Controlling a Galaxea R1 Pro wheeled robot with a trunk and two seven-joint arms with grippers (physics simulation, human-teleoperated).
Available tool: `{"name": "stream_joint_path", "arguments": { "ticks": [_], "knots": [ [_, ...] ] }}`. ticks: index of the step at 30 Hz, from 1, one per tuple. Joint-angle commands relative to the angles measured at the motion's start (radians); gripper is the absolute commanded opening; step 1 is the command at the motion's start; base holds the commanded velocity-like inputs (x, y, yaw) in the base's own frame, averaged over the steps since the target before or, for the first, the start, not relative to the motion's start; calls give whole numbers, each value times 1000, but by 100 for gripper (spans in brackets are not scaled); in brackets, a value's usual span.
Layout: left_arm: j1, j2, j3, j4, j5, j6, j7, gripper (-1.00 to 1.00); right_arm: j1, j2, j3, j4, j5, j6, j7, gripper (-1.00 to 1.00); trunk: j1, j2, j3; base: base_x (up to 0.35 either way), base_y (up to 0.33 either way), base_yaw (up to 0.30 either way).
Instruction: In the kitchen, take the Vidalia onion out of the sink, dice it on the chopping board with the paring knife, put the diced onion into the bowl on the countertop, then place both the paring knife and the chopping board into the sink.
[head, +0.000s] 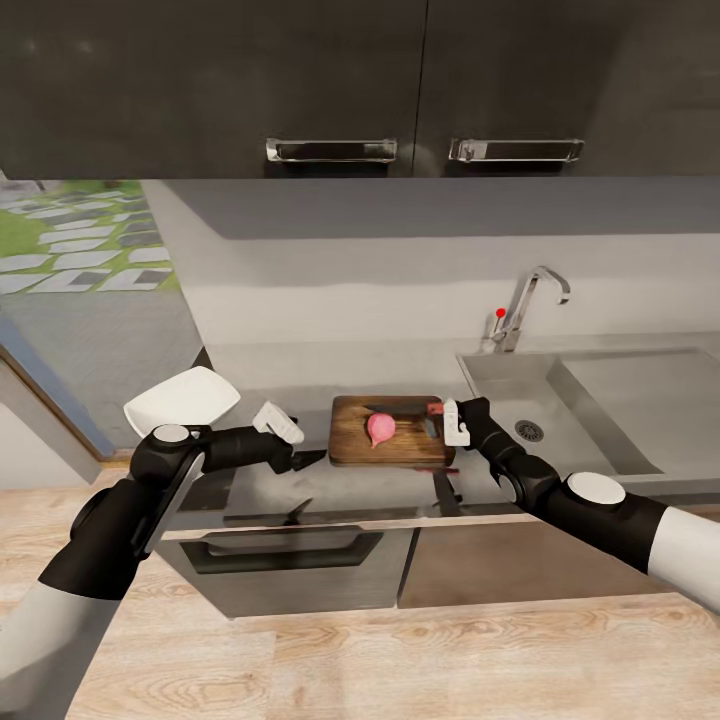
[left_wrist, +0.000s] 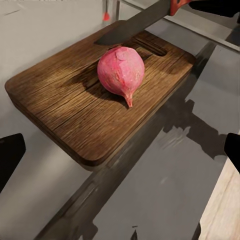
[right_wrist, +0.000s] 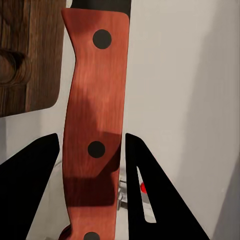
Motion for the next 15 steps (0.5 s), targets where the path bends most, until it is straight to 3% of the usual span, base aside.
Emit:
{"name": "stream_joint_path", "arguments": {
  "ticks": [1,15],
  "knots": [
    [-1,1,-1,1,1,7,-1,100,-2,-1,5,-1,7,9,-4,-100,1,-2,-2,0,0,0],
    [-1,-13,-1,4,1,12,-3,100,-2,-1,5,-1,7,9,-2,-100,8,-16,-8,0,0,0]
  ]
}}
